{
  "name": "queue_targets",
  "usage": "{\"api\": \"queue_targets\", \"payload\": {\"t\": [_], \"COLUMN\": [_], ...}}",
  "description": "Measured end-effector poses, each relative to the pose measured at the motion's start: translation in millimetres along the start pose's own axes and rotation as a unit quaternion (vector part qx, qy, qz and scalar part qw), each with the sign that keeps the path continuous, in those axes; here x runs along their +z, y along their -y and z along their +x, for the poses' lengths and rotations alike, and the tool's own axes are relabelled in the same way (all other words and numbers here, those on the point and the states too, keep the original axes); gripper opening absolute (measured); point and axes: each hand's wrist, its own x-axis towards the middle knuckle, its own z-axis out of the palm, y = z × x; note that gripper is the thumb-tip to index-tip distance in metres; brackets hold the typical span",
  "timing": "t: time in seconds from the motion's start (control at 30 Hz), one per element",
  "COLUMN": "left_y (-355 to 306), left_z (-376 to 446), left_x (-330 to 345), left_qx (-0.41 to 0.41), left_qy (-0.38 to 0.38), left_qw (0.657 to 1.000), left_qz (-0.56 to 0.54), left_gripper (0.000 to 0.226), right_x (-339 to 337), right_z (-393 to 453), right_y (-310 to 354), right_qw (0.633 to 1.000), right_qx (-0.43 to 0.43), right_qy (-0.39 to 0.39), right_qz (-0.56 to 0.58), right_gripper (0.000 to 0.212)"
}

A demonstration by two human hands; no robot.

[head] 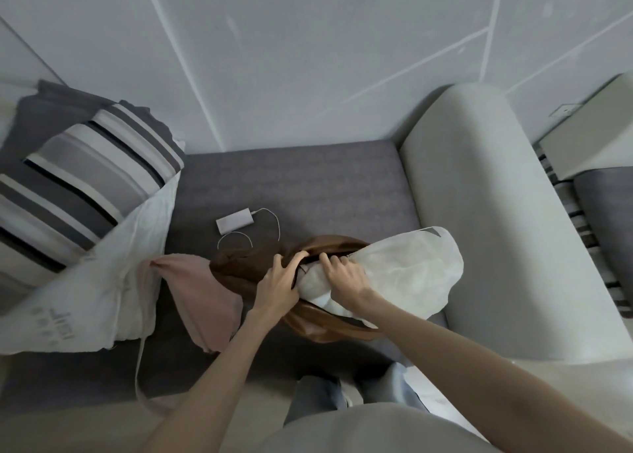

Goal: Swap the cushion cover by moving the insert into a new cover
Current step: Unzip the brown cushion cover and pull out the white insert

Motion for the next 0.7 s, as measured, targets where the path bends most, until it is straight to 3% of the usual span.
{"api": "queue_targets", "payload": {"t": [0.07, 0.2, 0.33, 0.47, 0.53, 0.6, 0.7], "left_y": [7.8, 25.5, 44.2, 71.5, 73.8, 66.2, 43.6], "left_z": [2.7, 12.5, 21.1, 7.8, 0.8, -1.9, -0.2], "left_x": [-4.1, -20.1, -29.3, -30.9, -31.7, -29.4, -22.4], "left_qx": [0.004, 0.037, 0.026, 0.025, -0.002, -0.010, 0.012], "left_qy": [0.003, 0.029, 0.073, 0.089, 0.093, 0.060, 0.033], "left_qw": [1.000, 0.992, 0.981, 0.987, 0.991, 0.997, 0.999], "left_qz": [-0.025, -0.120, -0.179, -0.131, -0.097, -0.045, 0.023], "left_gripper": [0.070, 0.074, 0.064, 0.065, 0.072, 0.076, 0.078], "right_x": [-11.9, -38.7, -74.0, -116.5, -128.8, -123.8, -84.5], "right_z": [4.2, 0.8, -20.7, -48.6, -56.3, -55.1, -48.7], "right_y": [-2.5, -4.4, -5.6, -40.9, -66.4, -85.3, -103.2], "right_qw": [0.999, 0.996, 0.990, 0.965, 0.943, 0.936, 0.952], "right_qx": [-0.013, -0.024, -0.046, -0.067, -0.028, 0.033, 0.141], "right_qy": [-0.009, -0.018, -0.040, -0.169, -0.228, -0.235, -0.140], "right_qz": [0.043, 0.088, 0.125, 0.190, 0.241, 0.260, 0.232], "right_gripper": [0.047, 0.048, 0.031, 0.020, 0.044, 0.058, 0.037]}}
